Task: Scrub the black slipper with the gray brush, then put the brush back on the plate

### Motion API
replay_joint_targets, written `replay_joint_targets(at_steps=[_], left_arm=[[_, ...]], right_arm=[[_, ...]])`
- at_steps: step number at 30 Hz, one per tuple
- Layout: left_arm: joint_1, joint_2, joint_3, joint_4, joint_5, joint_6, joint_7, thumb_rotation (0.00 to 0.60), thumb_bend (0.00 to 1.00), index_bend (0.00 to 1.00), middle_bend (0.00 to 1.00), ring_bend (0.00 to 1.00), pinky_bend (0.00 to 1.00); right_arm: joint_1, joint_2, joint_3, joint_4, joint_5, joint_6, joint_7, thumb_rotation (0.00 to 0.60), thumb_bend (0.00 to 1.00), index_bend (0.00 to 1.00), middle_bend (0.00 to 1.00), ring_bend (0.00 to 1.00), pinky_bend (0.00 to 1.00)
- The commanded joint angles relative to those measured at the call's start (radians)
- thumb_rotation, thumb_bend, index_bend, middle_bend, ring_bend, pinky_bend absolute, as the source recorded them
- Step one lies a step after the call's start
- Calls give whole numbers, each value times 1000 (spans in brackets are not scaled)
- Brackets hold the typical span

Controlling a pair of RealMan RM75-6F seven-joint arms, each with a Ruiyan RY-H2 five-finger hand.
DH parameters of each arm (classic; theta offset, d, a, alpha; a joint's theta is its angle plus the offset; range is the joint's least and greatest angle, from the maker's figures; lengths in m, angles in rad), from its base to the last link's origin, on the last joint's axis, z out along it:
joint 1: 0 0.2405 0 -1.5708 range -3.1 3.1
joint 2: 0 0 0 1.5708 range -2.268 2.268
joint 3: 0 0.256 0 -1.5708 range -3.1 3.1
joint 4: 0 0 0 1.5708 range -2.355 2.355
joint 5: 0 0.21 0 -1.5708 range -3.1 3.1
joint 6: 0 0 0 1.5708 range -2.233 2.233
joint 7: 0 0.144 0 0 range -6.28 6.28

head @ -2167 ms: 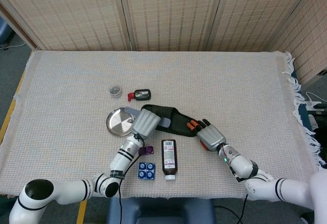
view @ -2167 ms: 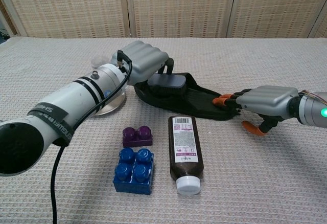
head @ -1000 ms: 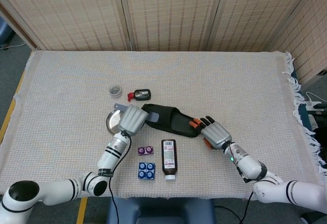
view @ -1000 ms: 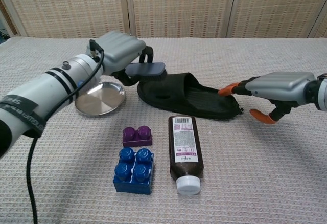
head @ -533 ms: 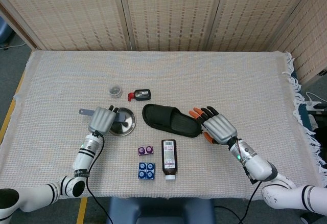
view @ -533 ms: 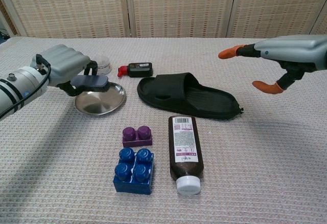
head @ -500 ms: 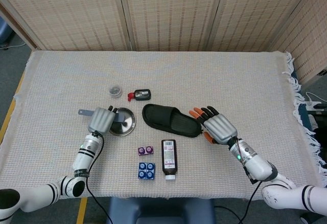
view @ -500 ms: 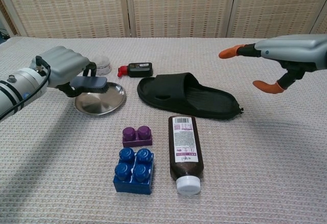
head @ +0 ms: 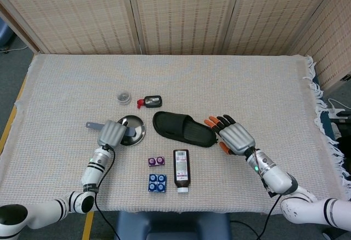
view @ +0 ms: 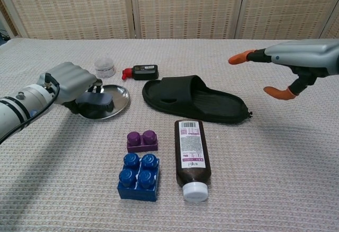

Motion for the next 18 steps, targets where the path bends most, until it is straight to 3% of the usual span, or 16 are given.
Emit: replay_joint_targets(at_steps=[1, 18], left_arm=[[-2, 1, -7, -13, -3, 0, 4, 600, 440, 343, 364, 749, 954], [0, 34, -23, -102, -31, 9, 55, 600, 439, 188, 183, 749, 953]], right_arm=[[1, -4, -1, 8, 3, -2, -3, 600, 475, 0, 0, 0, 0], [3, -14, -3, 5, 35, 1, -40, 600, 475, 0, 0, 0, 0]])
